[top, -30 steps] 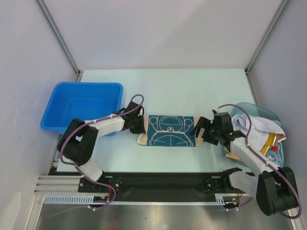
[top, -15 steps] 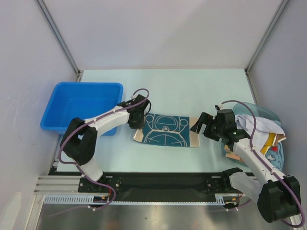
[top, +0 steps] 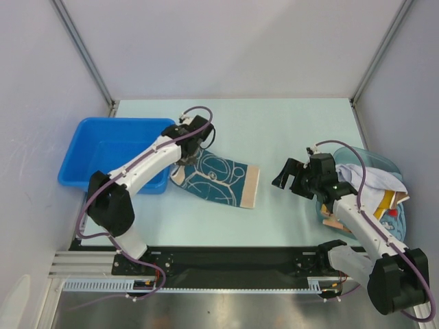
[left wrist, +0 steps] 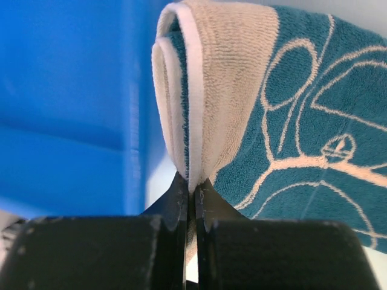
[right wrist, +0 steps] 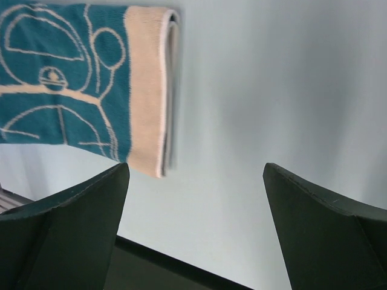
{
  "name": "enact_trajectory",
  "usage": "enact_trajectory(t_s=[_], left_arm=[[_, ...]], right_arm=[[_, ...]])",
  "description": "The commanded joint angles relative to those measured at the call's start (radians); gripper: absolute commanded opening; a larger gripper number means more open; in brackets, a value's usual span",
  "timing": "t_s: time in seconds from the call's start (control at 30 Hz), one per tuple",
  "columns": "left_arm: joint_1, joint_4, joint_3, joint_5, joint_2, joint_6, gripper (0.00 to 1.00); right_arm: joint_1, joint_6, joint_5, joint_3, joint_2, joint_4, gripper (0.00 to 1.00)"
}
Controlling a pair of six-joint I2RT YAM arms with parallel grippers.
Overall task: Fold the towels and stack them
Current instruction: Neatly place the folded towel into the bin
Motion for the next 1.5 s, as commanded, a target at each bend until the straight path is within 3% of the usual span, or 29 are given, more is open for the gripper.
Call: enact_trajectory(t_s=[0.0, 0.17, 0.6, 0.77, 0.93, 1.13, 1.47], left_arm=[[0.055, -0.074, 0.103, -0.156, -0.027, 0.085, 0.0], [0.137, -0.024, 0.128, -0.222, -0.024, 0.239, 0.0], [0.434, 0.237, 0.052, -0.179, -0.094, 0.536, 0.0], [0.56, 0.249, 0.061, -0.152, -0.027, 0.504, 0.0], [0.62, 0.26, 0.074, -0.138, 0.041, 0.465, 0.0], [0.651, 0.349, 0.025, -0.233, 0.096, 0.476, 0.0], [0.823, 0.449, 0.001, -0.219, 0.194, 0.484, 0.0]], right_arm=[[0.005, -0.027, 0.009, 0.052, 0.013, 0.01, 1.0], [0.003, -0.053, 0.039, 0.06, 0.025, 0.0, 1.0], [0.002, -0.092, 0.09, 0.075, 0.053, 0.016, 1.0], [0.002, -0.092, 0.091, 0.076, 0.07, 0.04, 1.0], [0.002, -0.101, 0.076, 0.072, 0.091, 0.074, 1.0], [0.002, -0.11, 0.045, 0.06, 0.073, 0.108, 1.0], [0.002, -0.102, -0.031, 0.029, 0.009, 0.166, 1.0]])
